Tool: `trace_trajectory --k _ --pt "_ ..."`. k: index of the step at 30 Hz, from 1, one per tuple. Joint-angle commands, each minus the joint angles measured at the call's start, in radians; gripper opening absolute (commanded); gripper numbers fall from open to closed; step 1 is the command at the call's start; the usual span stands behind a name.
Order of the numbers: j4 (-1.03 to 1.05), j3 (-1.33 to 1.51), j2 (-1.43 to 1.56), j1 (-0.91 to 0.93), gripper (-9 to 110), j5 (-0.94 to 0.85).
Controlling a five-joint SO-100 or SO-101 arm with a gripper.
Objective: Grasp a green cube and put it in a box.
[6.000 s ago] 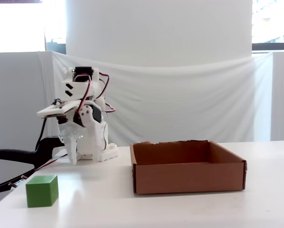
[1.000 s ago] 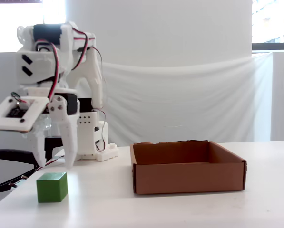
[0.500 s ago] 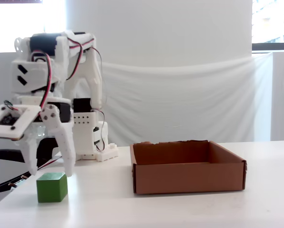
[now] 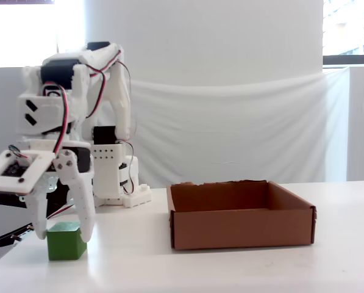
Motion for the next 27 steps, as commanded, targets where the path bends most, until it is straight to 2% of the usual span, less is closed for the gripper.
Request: trace_trajectory --k 1,19,27 --pt "-0.06 0.028 0.048 -0.012 24 -0.028" --pt "-0.124 0.089 0.049 -0.032 16 -0.014" --pt "0.092 -0.106 0.051 -0.051 15 0.02"
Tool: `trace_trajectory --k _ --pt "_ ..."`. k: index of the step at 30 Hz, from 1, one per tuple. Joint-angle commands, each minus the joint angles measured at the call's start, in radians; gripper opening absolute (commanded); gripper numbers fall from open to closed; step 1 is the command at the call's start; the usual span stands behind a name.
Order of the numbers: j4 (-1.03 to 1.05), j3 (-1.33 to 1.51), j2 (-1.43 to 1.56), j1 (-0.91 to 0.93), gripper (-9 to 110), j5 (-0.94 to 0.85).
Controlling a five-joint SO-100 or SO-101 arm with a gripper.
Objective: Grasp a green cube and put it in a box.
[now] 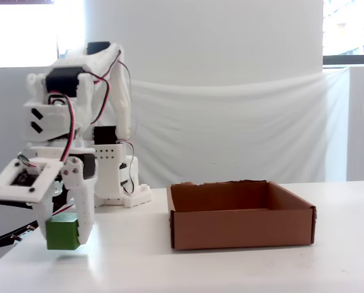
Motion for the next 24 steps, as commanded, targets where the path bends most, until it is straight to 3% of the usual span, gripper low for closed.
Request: trace_trajectory --k 1,7,16,24 --pt "0.08 -0.123 0.049 -0.029 15 0.028" --pt "0.239 -0.295 0.046 -0.101 16 0.147" --pt "0.256 -0.301 0.118 -0.321 16 0.442" --pt "0.275 -0.305 0.141 -0.546 16 0.574"
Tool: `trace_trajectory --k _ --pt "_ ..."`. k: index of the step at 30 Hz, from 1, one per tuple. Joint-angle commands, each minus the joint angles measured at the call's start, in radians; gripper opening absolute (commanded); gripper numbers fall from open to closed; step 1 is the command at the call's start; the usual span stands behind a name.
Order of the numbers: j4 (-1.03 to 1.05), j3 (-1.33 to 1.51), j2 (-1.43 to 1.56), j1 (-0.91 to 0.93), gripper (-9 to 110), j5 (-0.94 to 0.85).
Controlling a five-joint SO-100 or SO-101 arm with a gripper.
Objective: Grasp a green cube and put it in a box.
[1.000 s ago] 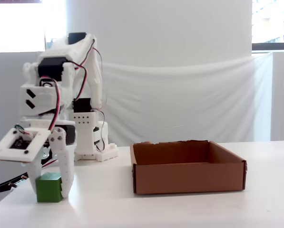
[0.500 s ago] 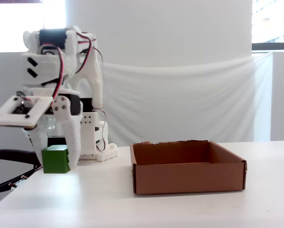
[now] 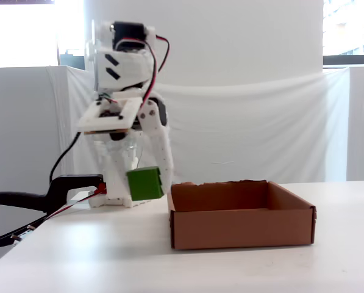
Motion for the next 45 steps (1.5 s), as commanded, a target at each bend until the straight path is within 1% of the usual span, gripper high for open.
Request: trace_trajectory --k 1,5,11,17,22,26,38,42,45 --pt "0.003 -0.061 0.054 -0.098 16 0.041" --pt "0.005 -0.054 0.035 -0.198 16 0.092" --pt "-0.091 0.037 0.029 -0.314 17 0.178" --pt "-0.112 0.075 -0.006 -0.387 18 0.198" --pt "-0.221 0.175 -0.032 -0.42 18 0.198" --pt "-0.262 0.224 -0.048 -0.436 18 0.198" --pt "-0.229 0.225 0.006 -0.4 23 0.198" --pt "-0.132 0.17 0.055 -0.353 24 0.192" --pt "0.025 0.081 0.101 -0.278 24 0.179"
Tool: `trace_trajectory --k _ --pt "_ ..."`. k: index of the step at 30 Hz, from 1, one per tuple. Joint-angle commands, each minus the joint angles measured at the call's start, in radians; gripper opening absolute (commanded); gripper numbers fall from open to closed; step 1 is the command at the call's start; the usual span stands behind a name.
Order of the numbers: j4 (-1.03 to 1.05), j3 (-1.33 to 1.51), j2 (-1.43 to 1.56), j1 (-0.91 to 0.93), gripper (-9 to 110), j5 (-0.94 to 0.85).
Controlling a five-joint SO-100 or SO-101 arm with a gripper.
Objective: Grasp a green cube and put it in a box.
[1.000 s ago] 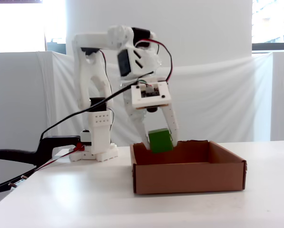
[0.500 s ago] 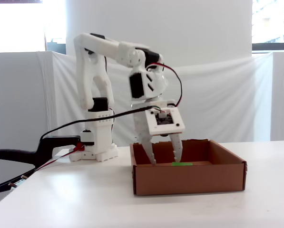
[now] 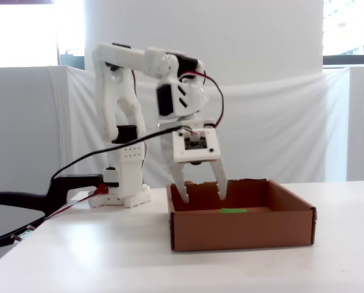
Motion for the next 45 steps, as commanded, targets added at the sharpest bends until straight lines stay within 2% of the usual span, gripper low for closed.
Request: trace_trajectory --k 1,7,10,15,31,40,45 --pt "0.115 -0.109 0.095 0.089 24 -0.041" --pt "0.13 -0.104 0.259 0.25 23 -0.164" --pt "0.12 -0.003 0.411 0.37 22 -0.287" --pt "0.126 0.141 0.583 0.465 20 -0.402" --pt "0.126 0.701 1.147 0.549 17 -0.578" --pt "0.218 0.844 1.342 0.581 17 -0.649" --pt "0.25 0.868 1.348 0.589 16 -0.658"
